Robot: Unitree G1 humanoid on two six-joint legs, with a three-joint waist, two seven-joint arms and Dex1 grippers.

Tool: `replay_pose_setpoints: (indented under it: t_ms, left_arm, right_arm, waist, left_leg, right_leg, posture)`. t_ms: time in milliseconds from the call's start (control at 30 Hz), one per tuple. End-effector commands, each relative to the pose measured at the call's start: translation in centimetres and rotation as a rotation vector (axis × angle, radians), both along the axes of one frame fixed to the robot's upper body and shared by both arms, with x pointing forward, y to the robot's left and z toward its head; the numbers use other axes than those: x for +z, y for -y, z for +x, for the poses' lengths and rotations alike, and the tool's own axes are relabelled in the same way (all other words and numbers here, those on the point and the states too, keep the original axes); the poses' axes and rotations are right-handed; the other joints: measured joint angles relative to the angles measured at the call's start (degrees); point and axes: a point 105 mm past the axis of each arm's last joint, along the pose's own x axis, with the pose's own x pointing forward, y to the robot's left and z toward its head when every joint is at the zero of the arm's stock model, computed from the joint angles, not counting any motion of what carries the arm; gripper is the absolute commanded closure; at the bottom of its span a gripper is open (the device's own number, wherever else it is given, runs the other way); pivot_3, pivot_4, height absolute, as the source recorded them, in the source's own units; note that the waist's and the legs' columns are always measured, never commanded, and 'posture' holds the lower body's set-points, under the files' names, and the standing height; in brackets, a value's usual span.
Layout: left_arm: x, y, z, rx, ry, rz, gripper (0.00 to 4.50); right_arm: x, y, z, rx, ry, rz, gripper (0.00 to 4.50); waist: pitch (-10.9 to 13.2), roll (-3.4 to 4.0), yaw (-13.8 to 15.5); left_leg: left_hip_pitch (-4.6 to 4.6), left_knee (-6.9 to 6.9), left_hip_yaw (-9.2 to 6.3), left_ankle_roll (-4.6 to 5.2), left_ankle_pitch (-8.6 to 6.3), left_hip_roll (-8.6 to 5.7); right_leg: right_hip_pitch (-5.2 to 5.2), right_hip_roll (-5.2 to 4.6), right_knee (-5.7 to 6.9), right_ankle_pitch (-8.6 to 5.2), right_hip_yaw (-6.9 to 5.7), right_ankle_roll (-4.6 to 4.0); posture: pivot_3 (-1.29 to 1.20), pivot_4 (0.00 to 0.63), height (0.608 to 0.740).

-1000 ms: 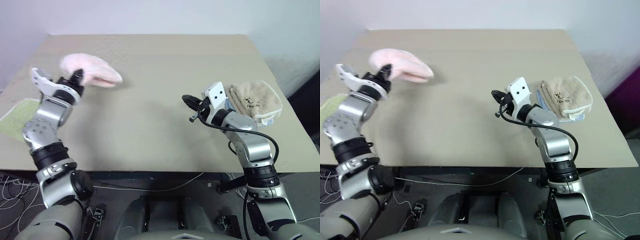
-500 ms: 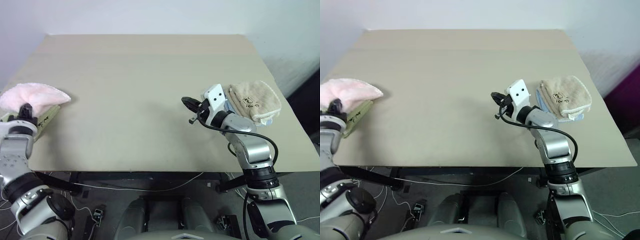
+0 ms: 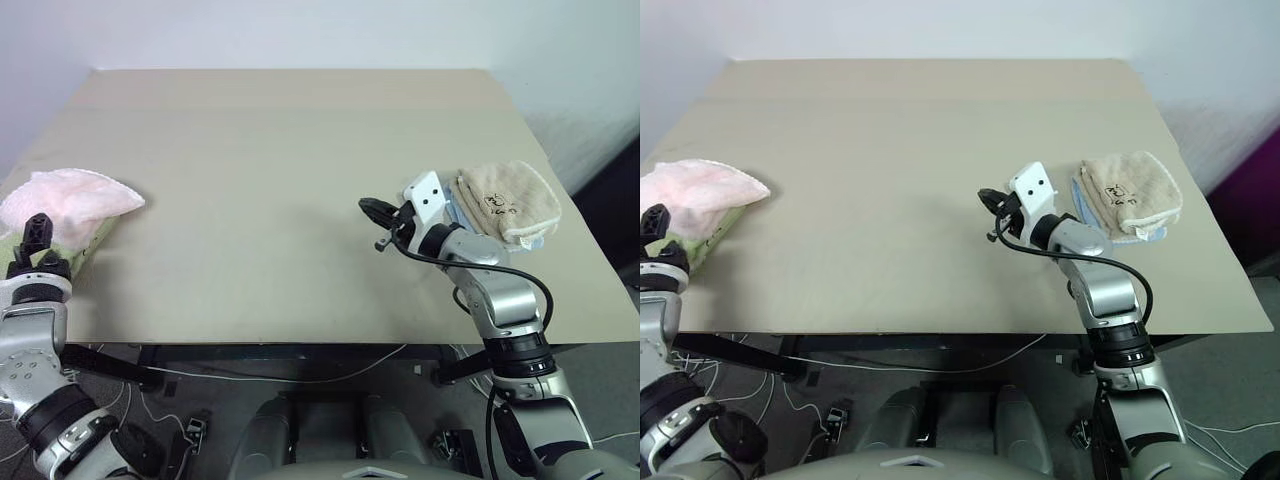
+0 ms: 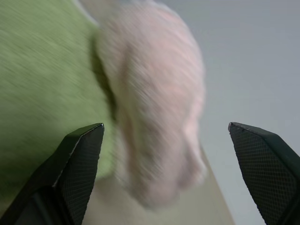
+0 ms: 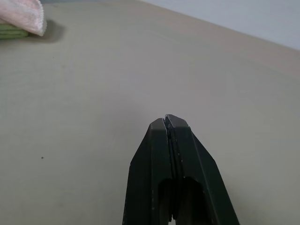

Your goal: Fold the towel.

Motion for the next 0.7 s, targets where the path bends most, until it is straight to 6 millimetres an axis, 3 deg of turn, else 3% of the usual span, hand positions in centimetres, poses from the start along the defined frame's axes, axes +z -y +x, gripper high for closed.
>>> replay_pose_setpoints:
  t_ms: [33,200,267,433,700]
  left_arm:
    - [1.4,5.1,1.3,-0.196,-0.002,0.167,0.04]
    - [1.3,12.1,3.1,-0.432,-0.086,0.544,0.04]
    - [1.5,13.8,3.7,-0.476,-0.085,0.725,0.04]
    - [1.5,15.7,5.3,-0.510,-0.062,1.067,0.04]
    - [0.4,16.7,6.3,-0.551,-0.039,1.321,0.04]
  right_arm:
    - [1.0,-0.5,-0.2,0.019,0.038,0.023,4.50]
    - [0.8,-0.6,-0.2,0.006,0.035,0.038,4.50]
    - [0.8,-0.6,-0.1,-0.006,0.035,0.047,4.50]
    - [0.6,-0.3,0.0,-0.046,0.034,0.064,4.50]
    - [-0.3,0.7,0.5,-0.117,0.023,0.084,4.50]
  waist:
    - [0.00,0.00,0.00]
    - [0.00,0.01,-0.15]
    - [0.00,0.03,-0.15]
    - [0.03,0.08,-0.14]
    - [0.03,0.08,-0.14]
  left_leg:
    - [0.00,0.00,0.00,0.00,0.00,0.00]
    - [0.00,-0.02,0.01,0.00,0.00,0.00]
    - [0.01,-0.04,0.02,0.00,0.00,0.00]
    - [0.02,-0.10,0.09,-0.01,0.01,0.02]
    - [0.02,-0.09,0.10,0.00,0.00,0.01]
  right_leg:
    - [-0.01,0.00,0.00,0.00,0.00,0.00]
    - [-0.02,0.10,0.01,0.00,0.01,-0.01]
    - [-0.02,0.12,0.00,0.00,0.01,-0.01]
    - [-0.07,0.15,0.00,-0.01,0.00,-0.03]
    - [-0.06,0.11,-0.01,-0.01,0.00,-0.02]
  posture:
    - [0.00,0.150,0.740]
    - [0.00,0.150,0.740]
    - [0.00,0.150,0.740]
    - [0.00,0.150,0.740]
    - [0.00,0.150,0.740]
